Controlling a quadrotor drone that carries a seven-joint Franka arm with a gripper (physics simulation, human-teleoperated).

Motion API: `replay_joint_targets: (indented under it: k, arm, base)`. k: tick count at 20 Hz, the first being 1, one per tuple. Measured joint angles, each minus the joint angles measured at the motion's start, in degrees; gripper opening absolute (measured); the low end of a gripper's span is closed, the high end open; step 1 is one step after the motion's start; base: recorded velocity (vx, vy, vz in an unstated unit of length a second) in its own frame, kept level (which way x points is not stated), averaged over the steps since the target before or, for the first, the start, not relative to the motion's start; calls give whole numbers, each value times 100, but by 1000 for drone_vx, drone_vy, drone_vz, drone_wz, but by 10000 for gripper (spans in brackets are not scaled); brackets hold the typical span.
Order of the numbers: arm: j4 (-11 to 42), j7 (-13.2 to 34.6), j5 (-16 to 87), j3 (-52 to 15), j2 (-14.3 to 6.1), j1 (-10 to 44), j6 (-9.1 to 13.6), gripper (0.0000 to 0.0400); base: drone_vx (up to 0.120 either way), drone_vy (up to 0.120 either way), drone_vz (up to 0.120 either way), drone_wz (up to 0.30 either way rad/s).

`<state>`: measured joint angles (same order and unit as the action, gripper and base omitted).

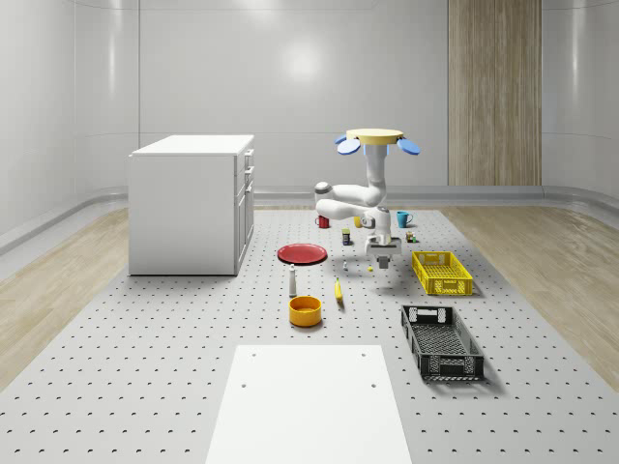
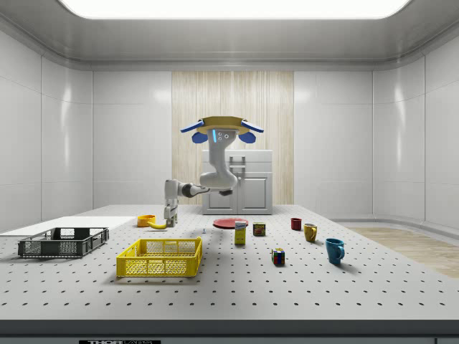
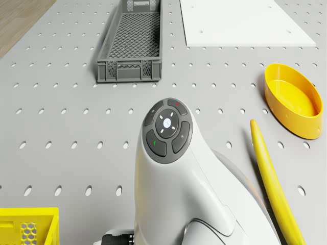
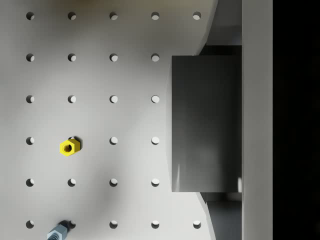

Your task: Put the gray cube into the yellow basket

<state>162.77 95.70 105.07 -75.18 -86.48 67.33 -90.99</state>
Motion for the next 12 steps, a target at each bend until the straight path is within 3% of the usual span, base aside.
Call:
replay_joint_targets:
  k: [5,7,12]
  arm:
    - [10,7,-60,-56,-23,2,-4,250]
    - [11,9,-73,-67,-33,4,-10,250]
    - [12,15,-94,-81,-57,9,-29,250]
  base:
    - [-120,120,120,0]
    - [-80,120,0,0]
    - [0,120,0,0]
